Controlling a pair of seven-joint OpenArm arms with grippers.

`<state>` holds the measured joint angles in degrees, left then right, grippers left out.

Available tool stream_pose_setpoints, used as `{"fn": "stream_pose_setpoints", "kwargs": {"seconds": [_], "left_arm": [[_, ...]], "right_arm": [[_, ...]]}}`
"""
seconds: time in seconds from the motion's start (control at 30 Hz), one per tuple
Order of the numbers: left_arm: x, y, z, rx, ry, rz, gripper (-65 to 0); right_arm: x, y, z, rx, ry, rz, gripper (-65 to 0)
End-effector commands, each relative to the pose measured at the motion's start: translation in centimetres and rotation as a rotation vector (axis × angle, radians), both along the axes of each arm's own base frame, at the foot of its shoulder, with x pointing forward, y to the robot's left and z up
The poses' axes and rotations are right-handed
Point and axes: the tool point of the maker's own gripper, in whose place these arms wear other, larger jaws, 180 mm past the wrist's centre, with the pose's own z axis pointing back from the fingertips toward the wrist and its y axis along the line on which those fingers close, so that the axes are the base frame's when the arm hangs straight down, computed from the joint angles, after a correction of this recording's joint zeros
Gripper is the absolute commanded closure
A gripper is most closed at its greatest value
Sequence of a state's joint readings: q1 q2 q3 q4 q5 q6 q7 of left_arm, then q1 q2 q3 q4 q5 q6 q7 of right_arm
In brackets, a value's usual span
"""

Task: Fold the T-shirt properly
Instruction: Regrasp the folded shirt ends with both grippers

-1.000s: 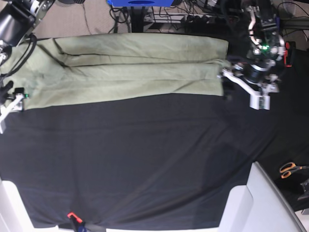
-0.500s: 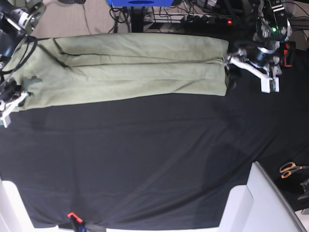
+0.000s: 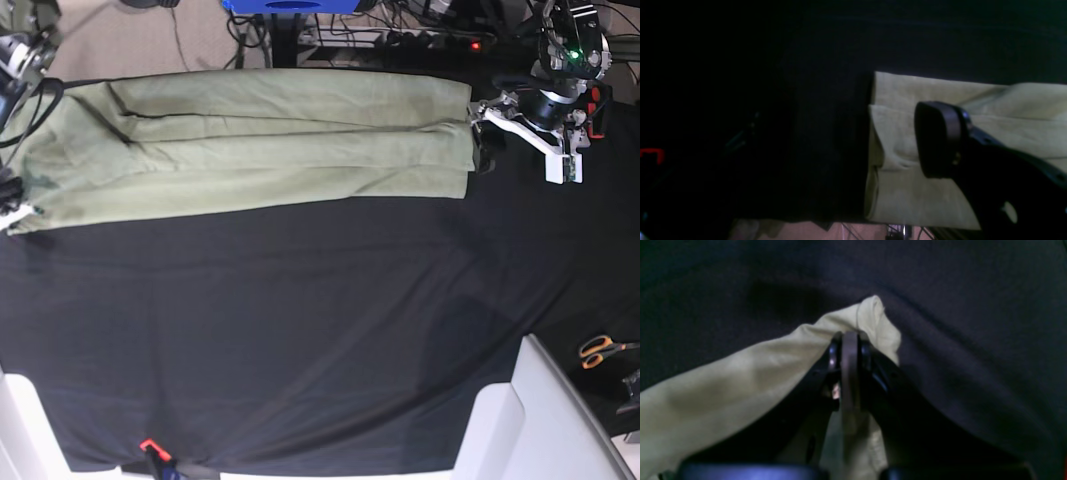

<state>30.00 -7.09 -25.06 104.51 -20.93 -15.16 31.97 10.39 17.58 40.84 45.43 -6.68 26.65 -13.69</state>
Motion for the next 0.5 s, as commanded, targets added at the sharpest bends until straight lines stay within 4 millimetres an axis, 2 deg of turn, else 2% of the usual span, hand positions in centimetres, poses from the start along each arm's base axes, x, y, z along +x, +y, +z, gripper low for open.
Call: {"fn": "stream_pose_setpoints", "kwargs": {"seconds": [0.0,0.1,0.13,0.2,0.27,0.33,0.47], "left_arm": [[0.6,0.2,0.9,0.003,-0.043,-0.002,-55.6],[0.4,0.5,0.5,0.002,-0.031,0.000,-55.6],[0.3,0.4,0.1,-0.006,-0.021,-0.002,-56.1],[0.5,-0.9,-0.4,-0.072,-0.029,-0.055,-56.4],[0.2,-2.2,-1.0,-0.174,-0.042,-0.135,-57.9],[-0.3,-2.6,-1.8,-0.244,-0.043,-0.194,-65.0],[-0.4,-2.8,-3.9,-0.306,-0.016,-0.203,-65.0]], "right_arm": [[1.5,-2.3,3.9,-0.074,-0.132,-0.032,-1.5],[0.7,-2.8,9.2,-0.181,-0.332,-0.101,-1.5],[0.3,-2.5,11.1,-0.228,-0.378,-0.101,-1.5],[-0.9,-1.1,13.1,-0.293,-0.404,-0.063,-1.5],[-2.1,1.3,13.4,-0.322,-0.394,-0.003,-1.5],[-3.2,3.5,13.0,-0.325,-0.371,0.055,-1.5],[-5.0,6.0,10.9,-0.302,-0.304,0.132,-1.5]]}}
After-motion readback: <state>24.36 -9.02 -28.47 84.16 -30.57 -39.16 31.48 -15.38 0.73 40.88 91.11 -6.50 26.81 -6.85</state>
